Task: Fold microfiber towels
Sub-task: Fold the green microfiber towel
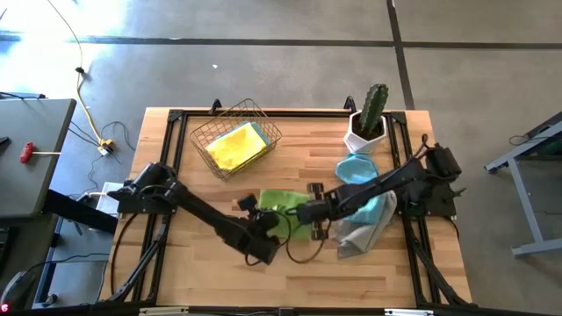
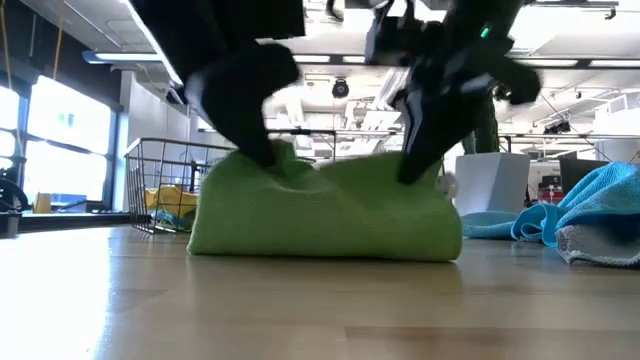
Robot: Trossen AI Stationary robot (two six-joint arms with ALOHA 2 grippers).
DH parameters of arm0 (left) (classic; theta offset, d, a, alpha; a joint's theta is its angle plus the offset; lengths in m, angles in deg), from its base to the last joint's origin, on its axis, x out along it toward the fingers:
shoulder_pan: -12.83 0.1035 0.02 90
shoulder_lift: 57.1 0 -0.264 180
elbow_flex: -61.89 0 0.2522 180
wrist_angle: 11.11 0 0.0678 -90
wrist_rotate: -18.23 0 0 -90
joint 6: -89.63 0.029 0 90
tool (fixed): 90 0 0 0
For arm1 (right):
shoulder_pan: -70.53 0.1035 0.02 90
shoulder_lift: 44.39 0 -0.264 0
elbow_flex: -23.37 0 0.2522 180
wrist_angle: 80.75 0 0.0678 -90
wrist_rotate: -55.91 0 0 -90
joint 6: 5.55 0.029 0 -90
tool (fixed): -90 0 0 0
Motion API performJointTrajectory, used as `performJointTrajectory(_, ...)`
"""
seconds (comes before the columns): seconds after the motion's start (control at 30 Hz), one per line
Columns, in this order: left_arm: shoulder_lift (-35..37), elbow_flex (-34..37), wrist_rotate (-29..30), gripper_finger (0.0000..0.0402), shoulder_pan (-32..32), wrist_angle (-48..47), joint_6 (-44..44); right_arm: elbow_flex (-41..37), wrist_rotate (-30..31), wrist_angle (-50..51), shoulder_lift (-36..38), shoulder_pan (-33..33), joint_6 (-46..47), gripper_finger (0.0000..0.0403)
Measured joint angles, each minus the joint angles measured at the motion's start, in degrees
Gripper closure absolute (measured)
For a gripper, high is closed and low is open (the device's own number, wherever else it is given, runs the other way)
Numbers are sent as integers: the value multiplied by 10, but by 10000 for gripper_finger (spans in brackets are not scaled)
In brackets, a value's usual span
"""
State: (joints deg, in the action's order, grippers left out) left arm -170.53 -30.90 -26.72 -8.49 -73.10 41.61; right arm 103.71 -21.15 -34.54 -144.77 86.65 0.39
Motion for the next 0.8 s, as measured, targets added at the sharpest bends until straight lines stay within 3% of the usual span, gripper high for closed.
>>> performJointTrajectory(0.13, -4, 27, 24, 401, 24, 3, -10, 0, -27, 10, -22, -37, -16, 402)
performJointTrajectory(0.63, -3, 96, 37, 400, 93, 65, 1, 1, -15, -20, -47, -118, -81, 402)
performJointTrajectory(0.8, -3, 97, 71, 400, 96, 62, 2, 1, -16, -24, -56, -133, -102, 402)
